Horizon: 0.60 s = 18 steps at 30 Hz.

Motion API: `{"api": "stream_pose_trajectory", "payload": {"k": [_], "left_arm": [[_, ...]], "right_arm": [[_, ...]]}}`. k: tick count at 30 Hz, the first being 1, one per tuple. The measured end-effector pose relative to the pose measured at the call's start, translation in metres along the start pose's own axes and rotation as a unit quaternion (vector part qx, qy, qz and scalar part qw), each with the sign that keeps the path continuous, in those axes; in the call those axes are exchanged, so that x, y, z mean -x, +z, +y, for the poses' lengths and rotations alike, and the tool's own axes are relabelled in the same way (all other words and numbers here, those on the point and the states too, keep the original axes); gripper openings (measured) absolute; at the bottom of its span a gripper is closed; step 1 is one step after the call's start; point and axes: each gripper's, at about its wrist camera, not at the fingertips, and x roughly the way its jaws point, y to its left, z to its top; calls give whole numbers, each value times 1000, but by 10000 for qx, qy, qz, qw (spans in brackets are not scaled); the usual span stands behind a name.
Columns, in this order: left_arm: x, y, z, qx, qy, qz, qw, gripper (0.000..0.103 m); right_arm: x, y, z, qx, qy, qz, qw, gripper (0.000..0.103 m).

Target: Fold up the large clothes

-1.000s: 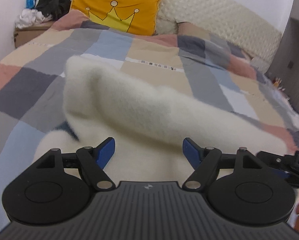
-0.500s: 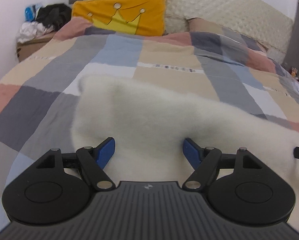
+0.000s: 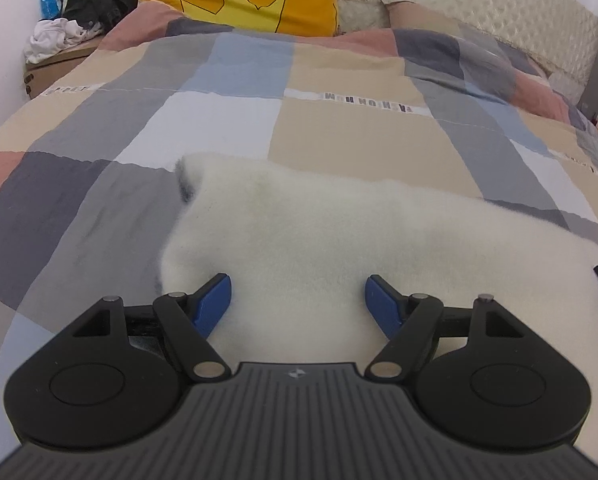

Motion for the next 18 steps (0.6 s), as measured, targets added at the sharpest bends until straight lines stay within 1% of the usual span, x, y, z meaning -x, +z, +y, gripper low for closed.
{"api": "stream_pose_trajectory", "payload": {"k": [5, 8, 12, 14, 17, 18], "left_arm": [[14, -3, -2, 17, 12, -57, 10000, 78], [28, -6, -4, 48, -22, -115, 9999, 78], [50, -10, 2, 135, -70, -198, 9997, 78], [65, -13, 5, 229, -46, -275, 9993, 78], [87, -20, 13, 411, -106, -350, 9985, 78], [92, -22, 15, 457, -76, -364, 9983, 78]], "right_arm": [[5, 1, 1, -6, 0, -5, 10000, 68], [16, 2, 2, -71, -43, 9, 10000, 68], [39, -2, 7, 238, -301, -117, 9992, 69], [47, -5, 4, 237, -331, -124, 9991, 69], [58, -8, 0, 269, -510, -160, 9982, 69], [61, -8, -1, 259, -546, -179, 9980, 69]]}}
